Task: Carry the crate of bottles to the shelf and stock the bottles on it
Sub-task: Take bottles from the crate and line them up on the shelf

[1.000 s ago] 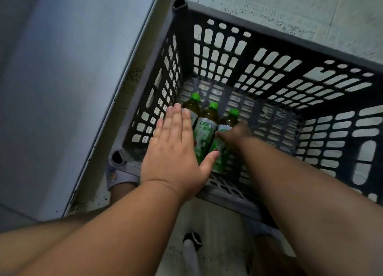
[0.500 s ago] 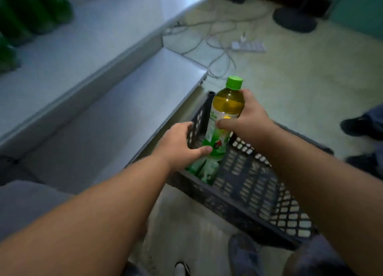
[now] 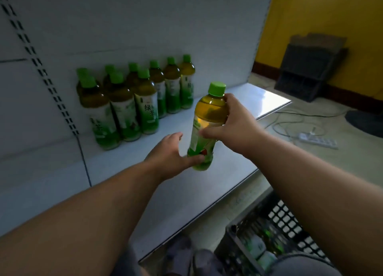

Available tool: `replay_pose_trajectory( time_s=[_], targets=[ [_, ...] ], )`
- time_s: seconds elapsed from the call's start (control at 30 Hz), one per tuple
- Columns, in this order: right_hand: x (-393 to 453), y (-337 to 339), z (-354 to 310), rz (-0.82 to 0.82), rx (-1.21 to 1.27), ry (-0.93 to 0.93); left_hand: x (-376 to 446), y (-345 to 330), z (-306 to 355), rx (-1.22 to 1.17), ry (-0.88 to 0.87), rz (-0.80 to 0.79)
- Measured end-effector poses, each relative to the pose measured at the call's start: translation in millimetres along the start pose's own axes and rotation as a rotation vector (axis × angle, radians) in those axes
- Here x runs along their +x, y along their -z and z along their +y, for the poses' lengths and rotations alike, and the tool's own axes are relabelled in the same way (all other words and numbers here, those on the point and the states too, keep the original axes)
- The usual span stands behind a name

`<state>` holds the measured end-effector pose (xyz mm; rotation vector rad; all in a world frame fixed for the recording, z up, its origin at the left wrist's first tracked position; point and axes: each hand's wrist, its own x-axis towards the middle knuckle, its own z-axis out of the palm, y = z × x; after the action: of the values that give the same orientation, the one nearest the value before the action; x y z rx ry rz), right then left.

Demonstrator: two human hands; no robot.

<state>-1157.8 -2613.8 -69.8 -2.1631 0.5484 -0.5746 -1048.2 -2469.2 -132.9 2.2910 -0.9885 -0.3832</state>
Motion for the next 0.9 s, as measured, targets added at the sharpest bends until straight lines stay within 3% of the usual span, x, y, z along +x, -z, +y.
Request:
replay_pose_trajectory(
  time_s=[0.17, 0.33, 0.57, 0.67, 0.83, 0.9],
  targets=[
    [67.2, -41.1, 18.2, -0.088, 0.047, 0.083, 45.6, -6.7, -20.7, 0.069, -0.028, 0.041],
    [118.1, -66.9, 34.4, -0.071, 0.068, 0.11, 76.3, -24.2, -50.4, 0.291, 0.23, 0.103],
    [106.2, -85.6, 62.1, -0.067, 0.012, 0.039, 71.6, -42.3, -66.1, 0.489, 0.132, 0.115],
    [99.0, -94.7, 74.9, -0.047, -0.058, 0.056, 74.1, -42.9, -65.5, 0.505, 0.155, 0.076],
    [124.8, -111.9, 73.8, -0.052, -0.089, 0.106, 83.0, -37.9, -67.1, 0.561, 0.227, -0.121],
    [140.3, -119.6, 68.7, -0.085, -0.125, 0.131, 82.5, -38.0, -67.2, 0.564, 0.236, -0.112]
  ],
)
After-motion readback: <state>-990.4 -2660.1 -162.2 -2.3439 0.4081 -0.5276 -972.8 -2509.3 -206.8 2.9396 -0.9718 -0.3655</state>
